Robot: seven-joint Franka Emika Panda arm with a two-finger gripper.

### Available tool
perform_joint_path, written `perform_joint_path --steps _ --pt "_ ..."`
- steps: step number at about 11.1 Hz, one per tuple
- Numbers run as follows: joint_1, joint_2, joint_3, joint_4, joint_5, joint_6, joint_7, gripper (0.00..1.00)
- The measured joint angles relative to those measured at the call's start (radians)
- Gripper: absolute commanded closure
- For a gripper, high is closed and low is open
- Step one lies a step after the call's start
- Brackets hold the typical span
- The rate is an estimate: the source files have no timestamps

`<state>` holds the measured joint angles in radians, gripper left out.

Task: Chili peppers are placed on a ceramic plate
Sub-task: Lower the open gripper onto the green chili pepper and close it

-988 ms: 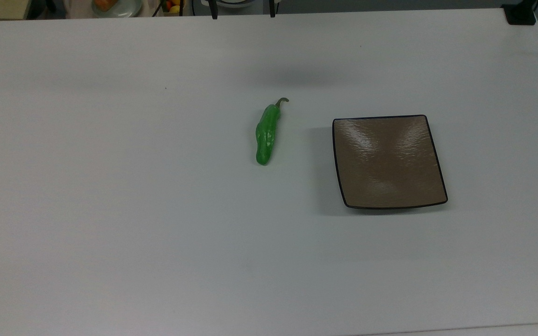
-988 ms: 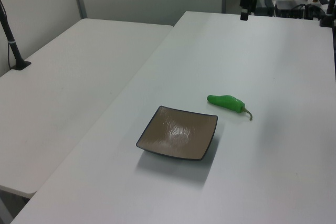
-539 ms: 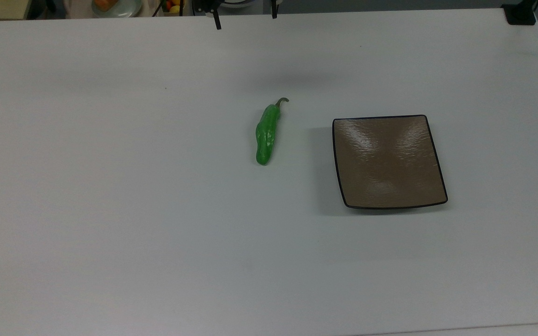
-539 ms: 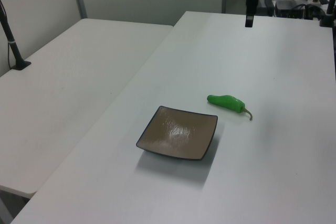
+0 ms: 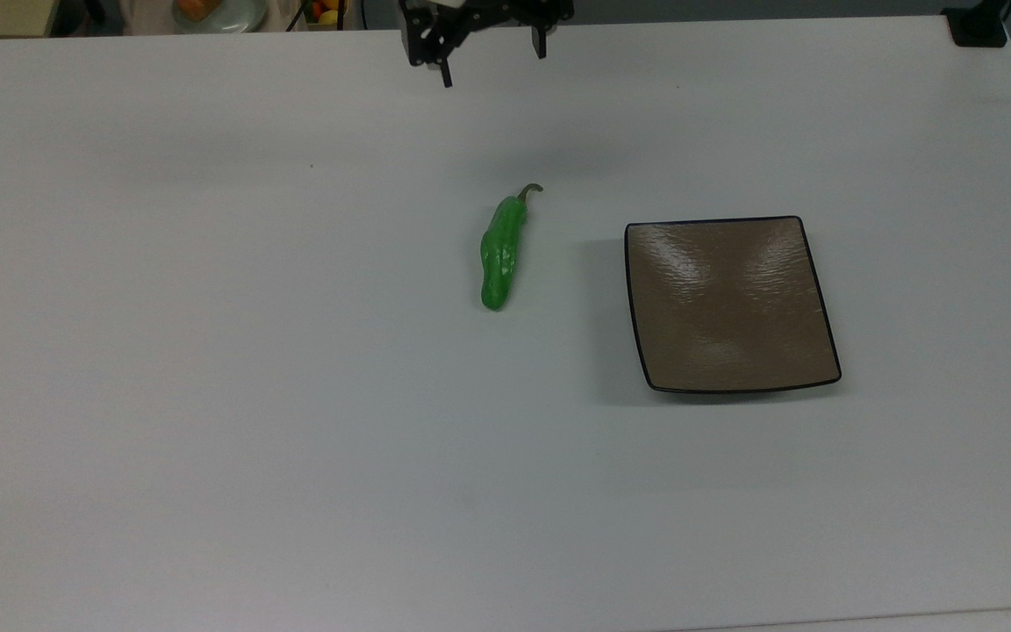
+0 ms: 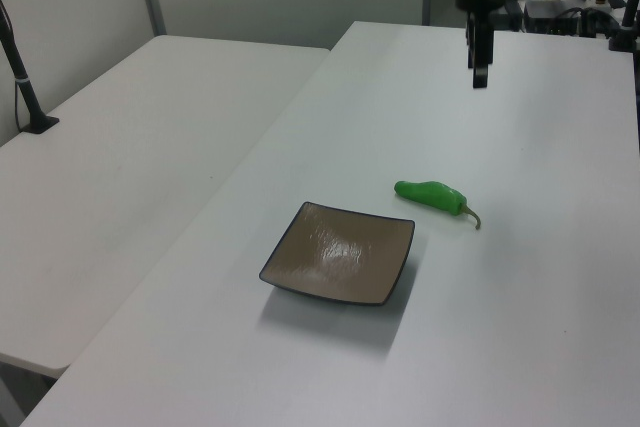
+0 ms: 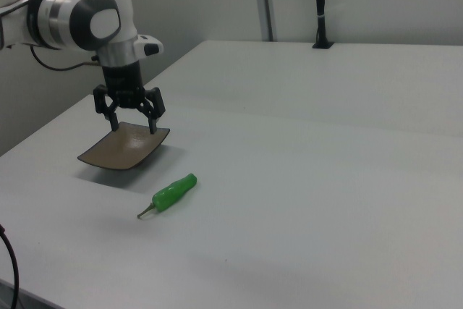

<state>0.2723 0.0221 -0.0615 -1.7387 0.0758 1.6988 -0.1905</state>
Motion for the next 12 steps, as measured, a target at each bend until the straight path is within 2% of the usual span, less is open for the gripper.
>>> perform_joint_path --steps 2,7,12 --pt "0.013 0.025 0.000 -0.023 0.000 0.017 0.000 0.00" --pt "0.018 0.065 0.000 -0.147 0.000 0.195 0.000 0.00" --pt "0.028 0.157 0.000 -0.171 0.000 0.342 0.014 0.00"
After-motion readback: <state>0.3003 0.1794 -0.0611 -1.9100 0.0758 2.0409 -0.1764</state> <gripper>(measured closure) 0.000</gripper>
